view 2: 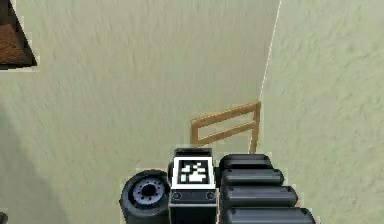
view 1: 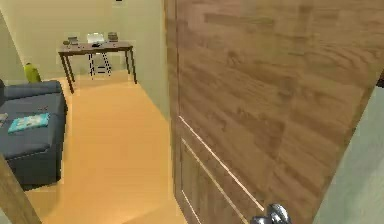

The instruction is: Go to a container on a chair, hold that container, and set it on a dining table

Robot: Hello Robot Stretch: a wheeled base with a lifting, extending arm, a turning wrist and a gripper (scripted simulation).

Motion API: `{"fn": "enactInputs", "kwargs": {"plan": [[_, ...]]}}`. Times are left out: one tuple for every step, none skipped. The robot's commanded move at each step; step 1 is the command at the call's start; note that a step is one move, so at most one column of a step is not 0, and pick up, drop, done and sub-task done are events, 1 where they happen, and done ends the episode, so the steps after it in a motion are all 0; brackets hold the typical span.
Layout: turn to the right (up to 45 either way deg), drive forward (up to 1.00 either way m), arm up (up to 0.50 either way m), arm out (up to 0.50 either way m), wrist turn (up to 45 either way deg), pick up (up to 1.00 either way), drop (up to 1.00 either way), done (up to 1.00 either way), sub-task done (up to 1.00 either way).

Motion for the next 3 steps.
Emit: {"fn": "enactInputs", "kwargs": {"plan": [[-45.0,0.0,0.0,0.0,0.0,0.0,0.0,0.0,0.0],[-6.0,0.0,0.0,0.0,0.0,0.0,0.0,0.0,0.0],[0.0,0.3,0.0,0.0,0.0,0.0,0.0,0.0,0.0]]}}
